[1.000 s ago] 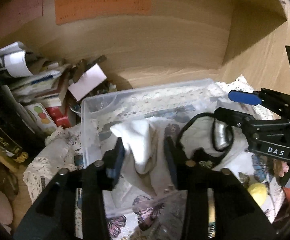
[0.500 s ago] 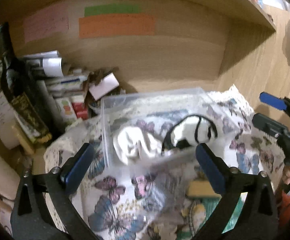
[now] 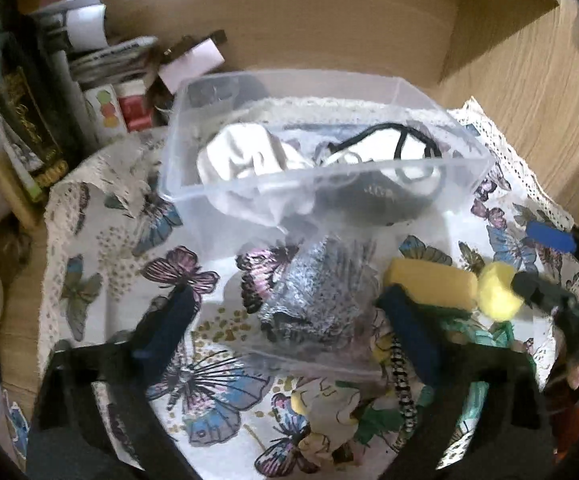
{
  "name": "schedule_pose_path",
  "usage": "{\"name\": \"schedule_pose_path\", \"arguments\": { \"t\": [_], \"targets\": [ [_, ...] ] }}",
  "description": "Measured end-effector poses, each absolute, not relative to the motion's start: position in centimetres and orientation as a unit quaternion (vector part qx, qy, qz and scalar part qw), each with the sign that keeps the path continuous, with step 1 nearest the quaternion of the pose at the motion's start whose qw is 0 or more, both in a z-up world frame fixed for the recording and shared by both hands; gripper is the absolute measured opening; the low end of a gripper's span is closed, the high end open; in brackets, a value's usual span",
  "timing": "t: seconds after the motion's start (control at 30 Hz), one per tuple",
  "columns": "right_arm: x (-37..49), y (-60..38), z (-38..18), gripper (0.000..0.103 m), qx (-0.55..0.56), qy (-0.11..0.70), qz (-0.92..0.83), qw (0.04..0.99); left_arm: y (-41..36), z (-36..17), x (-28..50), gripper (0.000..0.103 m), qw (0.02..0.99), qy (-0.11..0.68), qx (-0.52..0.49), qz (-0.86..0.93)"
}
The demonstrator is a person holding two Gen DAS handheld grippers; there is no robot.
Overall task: Organize soft objects
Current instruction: 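Grasp the bagged grey glove with the left gripper while the right grasps the yellow ball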
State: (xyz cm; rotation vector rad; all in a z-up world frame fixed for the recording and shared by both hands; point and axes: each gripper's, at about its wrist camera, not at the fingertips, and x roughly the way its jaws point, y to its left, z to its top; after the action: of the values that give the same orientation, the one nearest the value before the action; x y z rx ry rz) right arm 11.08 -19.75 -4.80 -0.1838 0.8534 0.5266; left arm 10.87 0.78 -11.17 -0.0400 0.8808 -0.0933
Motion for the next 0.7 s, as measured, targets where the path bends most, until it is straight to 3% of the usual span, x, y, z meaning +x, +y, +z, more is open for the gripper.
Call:
{"name": "schedule_pose_path", "arguments": {
  "t": [0.1,0.17,0.27,0.33,0.4,0.7],
  "targets": [
    [10.9,-20.0,-5.8,0.075,-0.075,0.426,0.256,0.865,0.6,-11.8,11.6,0.07,0.896,0.439,-0.027,-0.056],
    [10.9,-20.0,-6.3,0.056,-0.07,0.437,0.263,0.857,0.4,-12.2,12.1,0.066,0.894,0.443,-0.024,-0.059],
    [10.9,-20.0,-7.1,0.041,-0.052,0.454,0.287,0.842,0.2,-13.0,12.9,0.055,0.889,0.453,-0.02,-0.065],
    [10.6,-20.0,-7.1,0.041,-0.058,0.449,0.285,0.845,0.0,-13.0,12.9,0.039,0.894,0.444,-0.011,-0.061],
    [10.3,-19.9,-6.7,0.041,-0.063,0.441,0.28,0.851,-0.1,-12.6,12.6,0.033,0.896,0.438,-0.011,-0.069],
    [11.7,-21.7,-3.9,0.041,-0.028,0.405,0.258,0.877,0.1,-10.3,10.6,0.03,0.919,0.391,-0.013,-0.054]
  ]
}}
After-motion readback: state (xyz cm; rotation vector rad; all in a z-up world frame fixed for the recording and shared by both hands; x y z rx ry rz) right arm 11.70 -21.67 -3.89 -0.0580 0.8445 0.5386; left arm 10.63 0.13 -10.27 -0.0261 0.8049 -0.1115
